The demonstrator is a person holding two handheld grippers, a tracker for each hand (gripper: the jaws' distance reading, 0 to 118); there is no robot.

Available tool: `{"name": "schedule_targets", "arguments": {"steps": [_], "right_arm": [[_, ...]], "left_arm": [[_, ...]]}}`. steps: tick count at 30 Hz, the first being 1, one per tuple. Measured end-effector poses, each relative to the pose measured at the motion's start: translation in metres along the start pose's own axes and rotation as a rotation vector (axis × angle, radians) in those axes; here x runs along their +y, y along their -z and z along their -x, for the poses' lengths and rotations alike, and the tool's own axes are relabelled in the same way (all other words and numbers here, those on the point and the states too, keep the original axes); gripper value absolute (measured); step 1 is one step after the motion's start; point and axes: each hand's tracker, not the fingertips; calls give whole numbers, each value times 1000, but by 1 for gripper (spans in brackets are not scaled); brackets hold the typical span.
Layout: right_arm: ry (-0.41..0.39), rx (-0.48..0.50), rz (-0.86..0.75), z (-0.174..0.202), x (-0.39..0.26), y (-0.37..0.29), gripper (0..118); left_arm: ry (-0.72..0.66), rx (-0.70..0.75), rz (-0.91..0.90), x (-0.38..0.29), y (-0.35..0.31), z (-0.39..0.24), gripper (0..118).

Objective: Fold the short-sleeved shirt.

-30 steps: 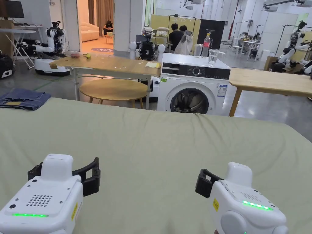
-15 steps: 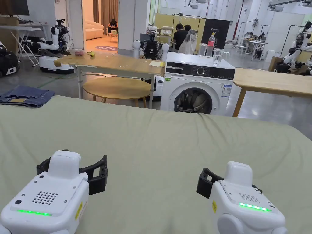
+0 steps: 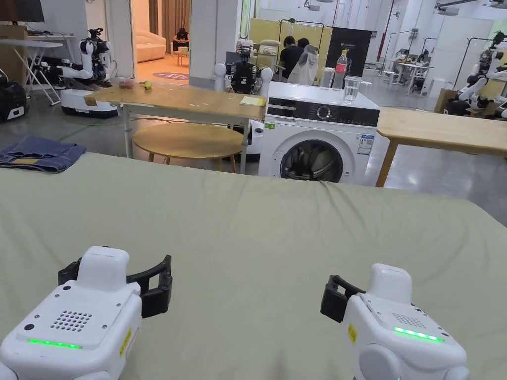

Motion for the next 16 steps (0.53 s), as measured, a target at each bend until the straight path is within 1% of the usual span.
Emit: {"name": "schedule_targets", "arguments": {"steps": [3, 7, 10, 13, 16], "right_arm": [[3, -10, -2, 0, 1, -1, 81], [-25, -20, -24, 3, 3, -3, 81], [-23, 11, -40, 2, 4, -4, 81], [-24, 18, -45, 3, 4, -4, 81], [-30, 50, -14, 3, 5, 1, 81]], "left_arm": [[-9, -6, 3, 1, 0, 1, 88], [-27, -10, -1, 2, 0, 4, 88], [-36, -10, -4, 3, 1, 5, 88], [-44, -1, -6, 3, 1, 6, 88], [-56, 6, -6, 4, 0, 6, 88]]}}
